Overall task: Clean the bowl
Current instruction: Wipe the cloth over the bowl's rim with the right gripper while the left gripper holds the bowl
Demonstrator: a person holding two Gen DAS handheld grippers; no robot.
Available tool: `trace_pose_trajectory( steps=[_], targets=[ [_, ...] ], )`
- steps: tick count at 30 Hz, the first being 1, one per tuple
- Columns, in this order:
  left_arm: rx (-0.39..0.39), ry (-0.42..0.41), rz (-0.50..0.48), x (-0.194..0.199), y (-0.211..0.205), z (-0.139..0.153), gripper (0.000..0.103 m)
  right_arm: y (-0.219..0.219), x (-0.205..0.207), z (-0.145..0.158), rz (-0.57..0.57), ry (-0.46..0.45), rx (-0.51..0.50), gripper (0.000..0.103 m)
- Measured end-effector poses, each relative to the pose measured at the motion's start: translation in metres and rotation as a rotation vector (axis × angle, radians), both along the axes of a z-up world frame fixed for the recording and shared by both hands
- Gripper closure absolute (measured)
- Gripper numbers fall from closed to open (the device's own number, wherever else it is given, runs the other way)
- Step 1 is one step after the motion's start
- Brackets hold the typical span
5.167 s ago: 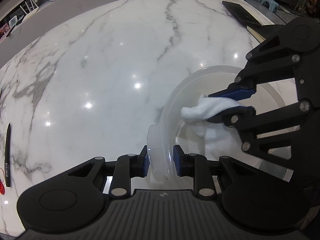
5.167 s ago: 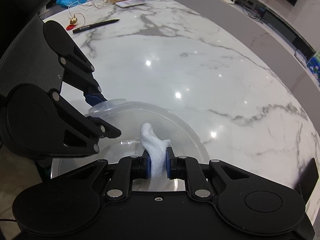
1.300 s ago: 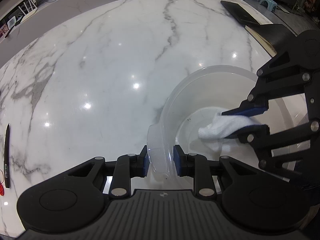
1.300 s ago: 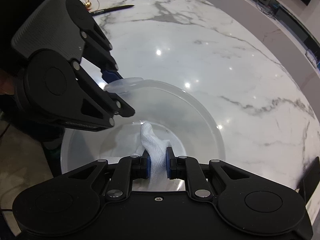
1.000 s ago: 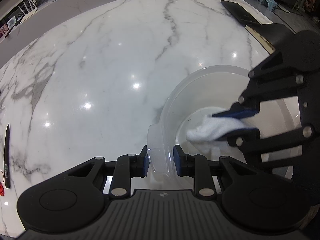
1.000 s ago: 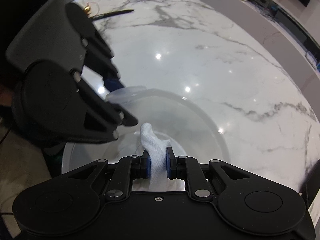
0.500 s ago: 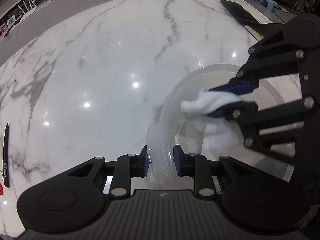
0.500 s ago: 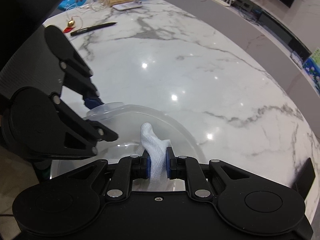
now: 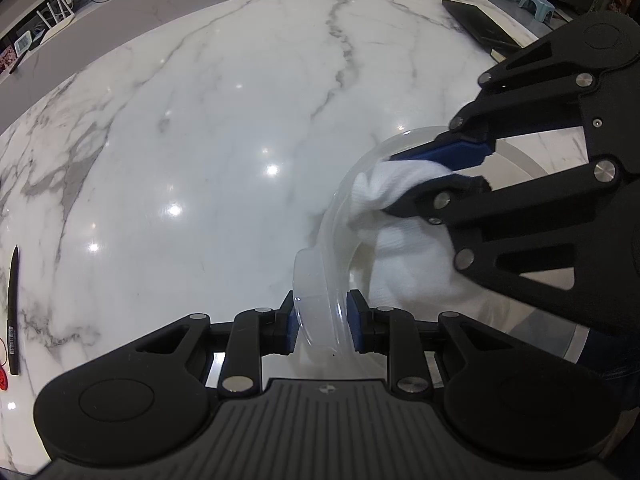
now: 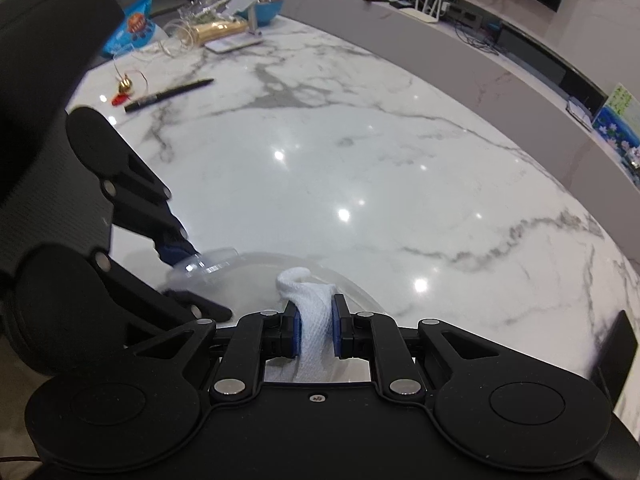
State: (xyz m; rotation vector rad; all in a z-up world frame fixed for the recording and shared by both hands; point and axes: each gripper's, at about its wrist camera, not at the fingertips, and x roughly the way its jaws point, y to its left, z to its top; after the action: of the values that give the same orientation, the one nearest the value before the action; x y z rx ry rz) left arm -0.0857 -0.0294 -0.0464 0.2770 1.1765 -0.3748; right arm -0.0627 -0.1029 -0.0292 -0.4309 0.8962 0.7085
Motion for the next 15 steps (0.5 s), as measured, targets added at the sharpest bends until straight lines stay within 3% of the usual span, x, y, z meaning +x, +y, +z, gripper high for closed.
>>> trace_pose_trajectory(
  steps=[15],
  targets=[
    [0.000,0.001,-0.003,0.006,0.004,-0.001,0.080,-0.008,0.000,0.009,-0.025,-0.002,0.009,0.091]
  ],
)
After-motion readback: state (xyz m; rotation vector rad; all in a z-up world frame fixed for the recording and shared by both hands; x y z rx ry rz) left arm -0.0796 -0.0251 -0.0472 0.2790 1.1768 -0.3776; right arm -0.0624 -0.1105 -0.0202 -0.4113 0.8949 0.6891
